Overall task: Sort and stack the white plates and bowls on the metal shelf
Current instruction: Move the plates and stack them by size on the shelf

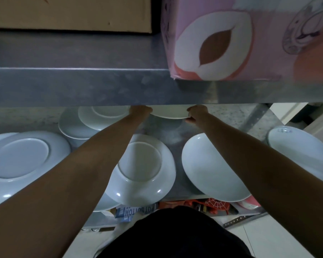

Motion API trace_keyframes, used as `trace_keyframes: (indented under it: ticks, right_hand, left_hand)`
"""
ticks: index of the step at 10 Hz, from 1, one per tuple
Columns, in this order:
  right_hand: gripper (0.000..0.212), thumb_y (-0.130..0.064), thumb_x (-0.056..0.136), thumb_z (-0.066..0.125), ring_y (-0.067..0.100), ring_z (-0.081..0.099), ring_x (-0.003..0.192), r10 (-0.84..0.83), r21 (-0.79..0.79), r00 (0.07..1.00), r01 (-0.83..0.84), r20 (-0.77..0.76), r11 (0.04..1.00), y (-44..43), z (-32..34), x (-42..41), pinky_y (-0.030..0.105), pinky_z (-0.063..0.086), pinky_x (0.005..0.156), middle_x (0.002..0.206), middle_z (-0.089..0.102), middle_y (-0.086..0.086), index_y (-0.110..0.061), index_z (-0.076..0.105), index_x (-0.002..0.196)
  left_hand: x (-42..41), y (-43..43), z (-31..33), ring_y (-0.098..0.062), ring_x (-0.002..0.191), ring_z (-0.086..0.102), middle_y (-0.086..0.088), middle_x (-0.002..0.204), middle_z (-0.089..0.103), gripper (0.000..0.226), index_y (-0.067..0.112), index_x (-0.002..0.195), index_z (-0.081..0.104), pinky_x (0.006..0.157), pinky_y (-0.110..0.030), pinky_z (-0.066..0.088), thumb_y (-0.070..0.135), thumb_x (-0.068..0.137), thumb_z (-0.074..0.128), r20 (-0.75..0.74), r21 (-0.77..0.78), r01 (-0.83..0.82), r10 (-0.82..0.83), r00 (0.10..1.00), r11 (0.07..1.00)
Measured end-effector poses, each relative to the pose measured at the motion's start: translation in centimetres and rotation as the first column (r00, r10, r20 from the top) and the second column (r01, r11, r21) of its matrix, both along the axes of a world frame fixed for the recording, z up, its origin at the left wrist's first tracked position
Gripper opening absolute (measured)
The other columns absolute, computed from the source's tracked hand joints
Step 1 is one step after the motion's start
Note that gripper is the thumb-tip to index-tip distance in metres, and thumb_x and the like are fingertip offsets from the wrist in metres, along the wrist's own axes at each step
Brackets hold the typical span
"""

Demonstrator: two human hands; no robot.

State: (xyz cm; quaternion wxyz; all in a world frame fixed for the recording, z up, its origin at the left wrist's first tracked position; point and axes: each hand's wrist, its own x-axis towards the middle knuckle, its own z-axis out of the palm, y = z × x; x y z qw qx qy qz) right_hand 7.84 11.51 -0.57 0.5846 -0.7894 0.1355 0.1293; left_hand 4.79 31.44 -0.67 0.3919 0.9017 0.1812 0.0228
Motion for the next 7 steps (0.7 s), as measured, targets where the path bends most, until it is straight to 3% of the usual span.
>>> trace_keyframes:
  ticks: [1, 2, 3, 4, 5, 6, 7]
  right_hand:
    - [0.04, 0.003, 0.092, 0.046, 0.03, 0.059, 0.118, 0.0, 0.024, 1.0, 0.001, -0.012, 1.0, -1.4, 1.3, -0.6, 0.02, 0.056, 0.055, 0.135, 0.052, 0.021, 0.003, 0.048, 0.133]
    - [0.04, 0.007, 0.09, 0.046, 0.033, 0.057, 0.12, 0.002, 0.001, 1.0, -0.002, -0.028, 1.0, -3.4, 2.7, -2.0, 0.024, 0.055, 0.061, 0.135, 0.052, 0.022, 0.004, 0.05, 0.13]
    - [0.042, 0.008, 0.09, 0.046, 0.034, 0.055, 0.121, 0.017, -0.055, 0.999, -0.019, -0.048, 0.998, -5.7, 4.0, -4.0, 0.023, 0.054, 0.057, 0.136, 0.051, 0.023, 0.003, 0.049, 0.131]
    - [0.046, 0.011, 0.087, 0.051, 0.036, 0.057, 0.118, -0.002, -0.079, 0.999, -0.002, -0.049, 0.997, -8.5, 4.5, -5.8, 0.028, 0.058, 0.06, 0.134, 0.051, 0.024, 0.001, 0.047, 0.132]
    - [0.056, 0.016, 0.083, 0.055, 0.037, 0.058, 0.115, -0.051, -0.092, 0.996, 0.045, -0.068, 0.995, -11.6, 4.1, -7.4, 0.034, 0.056, 0.08, 0.133, 0.052, 0.023, -0.005, 0.046, 0.134]
    - [0.045, 0.011, 0.084, 0.06, 0.034, 0.064, 0.108, -0.069, -0.268, 0.993, 0.039, -0.1, 0.962, -13.6, 3.6, -9.1, 0.034, 0.054, 0.091, 0.123, 0.061, 0.024, 0.004, 0.054, 0.127]
    - [0.034, -0.001, 0.087, 0.061, 0.035, 0.069, 0.093, -0.121, -0.314, 0.983, 0.073, -0.137, 0.947, -15.4, 2.8, -10.8, 0.034, 0.057, 0.072, 0.108, 0.066, 0.025, 0.003, 0.057, 0.121]
  left_hand:
    - [-0.7, -1.0, 0.6, -0.023, 0.058, 0.052, -0.014, 0.08, 0.053, 0.015, 0.004, 0.094, 0.052, 0.047, -0.026, 0.045, 0.003, 0.081, 0.059, 0.012, -0.334, -0.12, 0.132, 0.991, 0.935]
    - [-0.6, -2.1, 0.7, -0.023, 0.069, 0.057, -0.009, 0.101, 0.049, 0.066, 0.008, 0.143, 0.028, 0.046, -0.029, 0.053, 0.005, 0.085, 0.06, -0.023, -0.451, -0.1, 0.1, 0.995, 0.887]
    - [-0.5, -3.2, 1.3, -0.032, 0.098, 0.061, -0.013, 0.116, 0.059, 0.057, 0.002, 0.139, 0.037, 0.074, -0.033, 0.055, 0.01, 0.088, 0.058, 0.001, -0.282, -0.097, 0.101, 0.995, 0.955]
    - [-1.3, -4.5, 2.2, -0.036, 0.124, 0.052, -0.024, 0.133, 0.055, 0.039, -0.008, 0.13, 0.051, 0.1, -0.035, 0.044, 0.009, 0.096, 0.043, -0.042, -0.124, -0.079, 0.074, 0.996, 0.989]
    - [-2.2, -6.2, 2.0, -0.039, 0.124, 0.053, -0.027, 0.13, 0.056, 0.037, -0.011, 0.125, 0.053, 0.1, -0.037, 0.044, 0.005, 0.093, 0.046, -0.076, 0.011, -0.03, 0.031, 0.997, 0.999]
    - [-3.8, -8.4, 1.7, -0.039, 0.114, 0.059, -0.027, 0.122, 0.061, 0.034, -0.011, 0.118, 0.057, 0.088, -0.037, 0.05, 0.006, 0.092, 0.046, -0.118, 0.049, 0.076, -0.07, 0.991, 0.996]
    - [-5.6, -10.5, 1.2, -0.035, 0.11, 0.063, -0.023, 0.119, 0.065, 0.03, -0.008, 0.113, 0.062, 0.088, -0.035, 0.051, 0.01, 0.093, 0.048, -0.203, 0.12, 0.14, -0.114, 0.973, 0.983]
